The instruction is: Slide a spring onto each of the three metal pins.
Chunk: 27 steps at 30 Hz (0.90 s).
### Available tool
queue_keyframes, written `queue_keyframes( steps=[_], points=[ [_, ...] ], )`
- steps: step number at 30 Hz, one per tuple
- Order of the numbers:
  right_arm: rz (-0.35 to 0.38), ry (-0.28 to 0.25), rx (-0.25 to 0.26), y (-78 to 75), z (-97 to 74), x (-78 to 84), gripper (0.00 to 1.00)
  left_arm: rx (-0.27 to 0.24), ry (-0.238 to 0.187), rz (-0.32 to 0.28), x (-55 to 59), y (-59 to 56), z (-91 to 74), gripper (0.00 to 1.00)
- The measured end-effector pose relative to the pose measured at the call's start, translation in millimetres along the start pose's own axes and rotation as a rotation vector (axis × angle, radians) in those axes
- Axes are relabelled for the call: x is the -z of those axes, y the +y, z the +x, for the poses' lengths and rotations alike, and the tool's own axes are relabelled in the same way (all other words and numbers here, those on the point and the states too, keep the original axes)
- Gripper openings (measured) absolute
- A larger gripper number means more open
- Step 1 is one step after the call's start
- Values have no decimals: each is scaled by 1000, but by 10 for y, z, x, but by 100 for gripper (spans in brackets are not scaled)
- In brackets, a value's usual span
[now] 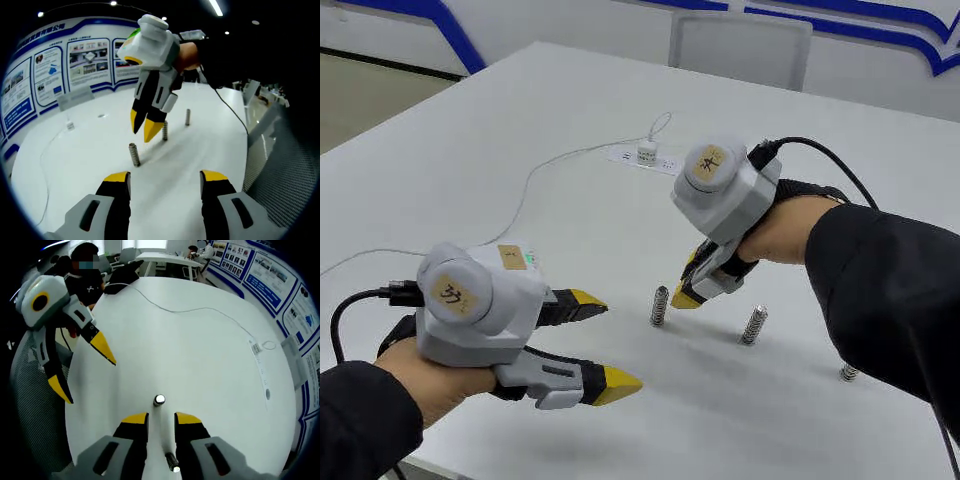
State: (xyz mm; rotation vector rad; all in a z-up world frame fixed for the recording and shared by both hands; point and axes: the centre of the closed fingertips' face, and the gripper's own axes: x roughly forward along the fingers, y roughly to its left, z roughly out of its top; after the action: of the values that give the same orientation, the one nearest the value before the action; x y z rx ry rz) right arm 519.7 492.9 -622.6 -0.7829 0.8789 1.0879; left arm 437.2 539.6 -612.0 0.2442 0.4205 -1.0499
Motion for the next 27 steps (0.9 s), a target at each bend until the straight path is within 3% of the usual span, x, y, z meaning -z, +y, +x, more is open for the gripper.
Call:
queue_keyframes(
  steps=[12,27],
  points=[
    [60,-94,85,-26,-410,192,23,13,3,8,-3,-28,21,59],
    [210,-170,184,-9,-803,714,25,20,2,8,12,-42,26,63]
  ],
)
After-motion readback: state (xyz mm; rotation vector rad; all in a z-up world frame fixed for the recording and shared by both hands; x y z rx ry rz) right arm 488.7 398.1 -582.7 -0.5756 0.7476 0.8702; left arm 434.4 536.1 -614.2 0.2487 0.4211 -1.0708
